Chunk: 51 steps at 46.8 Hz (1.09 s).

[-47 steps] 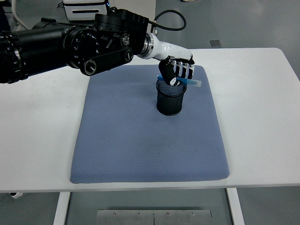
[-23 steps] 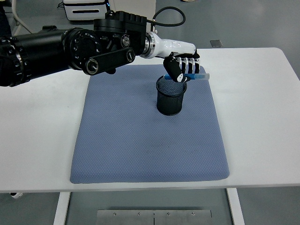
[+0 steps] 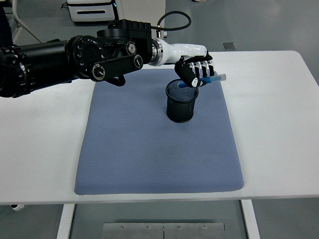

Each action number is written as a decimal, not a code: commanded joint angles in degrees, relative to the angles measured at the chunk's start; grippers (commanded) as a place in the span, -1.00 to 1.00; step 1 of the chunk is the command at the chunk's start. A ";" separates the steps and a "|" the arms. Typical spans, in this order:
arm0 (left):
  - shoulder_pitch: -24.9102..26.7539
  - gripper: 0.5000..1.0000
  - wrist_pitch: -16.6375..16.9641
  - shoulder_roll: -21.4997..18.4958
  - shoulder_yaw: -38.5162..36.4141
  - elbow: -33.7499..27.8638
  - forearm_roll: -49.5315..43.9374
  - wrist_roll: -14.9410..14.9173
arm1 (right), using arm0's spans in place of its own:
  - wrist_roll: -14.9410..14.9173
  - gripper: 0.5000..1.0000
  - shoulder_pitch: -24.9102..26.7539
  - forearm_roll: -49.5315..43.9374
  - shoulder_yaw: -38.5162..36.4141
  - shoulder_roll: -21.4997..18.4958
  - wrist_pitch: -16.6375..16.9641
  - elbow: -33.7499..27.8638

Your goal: Left hand places marker in pen holder

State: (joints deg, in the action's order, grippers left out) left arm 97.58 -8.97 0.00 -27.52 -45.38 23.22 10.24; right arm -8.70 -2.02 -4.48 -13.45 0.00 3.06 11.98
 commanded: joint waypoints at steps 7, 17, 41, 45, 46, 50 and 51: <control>-1.07 -0.36 0.27 0.00 -0.08 0.02 -0.46 0.04 | 0.00 1.00 0.00 0.00 0.00 0.00 0.02 -0.03; -1.16 0.25 1.06 0.00 0.01 0.02 -0.64 0.04 | 0.00 1.00 0.00 0.00 0.00 0.00 -0.07 -0.03; -1.24 1.00 6.42 -9.22 3.79 2.31 -8.63 0.04 | 0.00 1.00 0.00 0.00 0.00 0.00 0.02 -0.03; -3.61 1.00 8.61 -11.69 3.79 2.66 -8.46 0.13 | 0.00 1.00 0.00 0.00 0.00 0.00 -0.07 -0.03; -4.32 1.00 9.49 -12.13 4.05 2.66 -8.72 0.22 | 0.00 1.00 0.00 0.00 0.00 0.00 0.02 -0.03; -8.70 1.00 14.50 -12.83 7.47 3.80 -10.12 0.31 | 0.00 1.00 0.00 0.00 0.00 0.00 -0.07 -0.03; -10.20 1.00 15.99 -13.01 8.87 4.15 -10.82 0.48 | 0.00 1.00 0.00 0.00 0.00 0.00 -0.07 -0.03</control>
State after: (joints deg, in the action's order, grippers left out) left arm 91.04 3.45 -12.59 -21.77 -42.06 13.80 10.51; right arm -8.71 -2.04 -4.48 -13.44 0.00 3.03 11.97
